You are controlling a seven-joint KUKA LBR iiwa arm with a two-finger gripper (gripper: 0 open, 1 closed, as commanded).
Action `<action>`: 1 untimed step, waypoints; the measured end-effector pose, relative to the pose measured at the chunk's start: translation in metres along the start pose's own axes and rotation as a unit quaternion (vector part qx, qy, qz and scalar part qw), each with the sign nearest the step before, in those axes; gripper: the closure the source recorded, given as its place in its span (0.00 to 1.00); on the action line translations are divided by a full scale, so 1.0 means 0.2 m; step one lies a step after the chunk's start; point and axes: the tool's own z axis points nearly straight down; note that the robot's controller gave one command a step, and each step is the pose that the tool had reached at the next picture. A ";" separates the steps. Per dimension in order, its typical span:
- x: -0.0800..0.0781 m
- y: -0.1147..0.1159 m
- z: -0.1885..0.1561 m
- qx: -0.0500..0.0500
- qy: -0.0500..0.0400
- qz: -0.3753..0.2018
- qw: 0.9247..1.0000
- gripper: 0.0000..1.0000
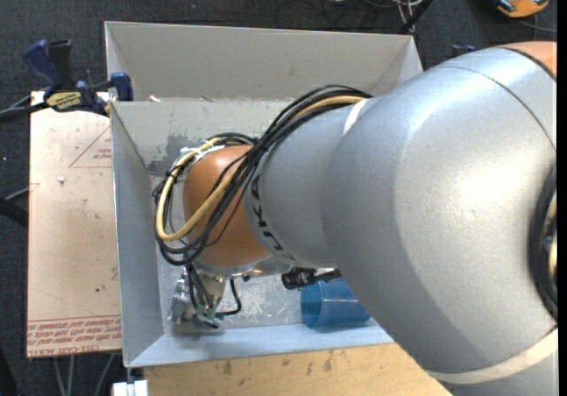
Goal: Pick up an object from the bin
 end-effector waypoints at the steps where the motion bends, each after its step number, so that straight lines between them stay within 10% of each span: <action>1: 0.00 0.00 -0.10 0.000 0.000 0.000 1.000 1.00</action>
Offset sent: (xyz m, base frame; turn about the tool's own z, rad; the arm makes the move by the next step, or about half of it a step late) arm 0.0001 -0.0001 0.0382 0.0000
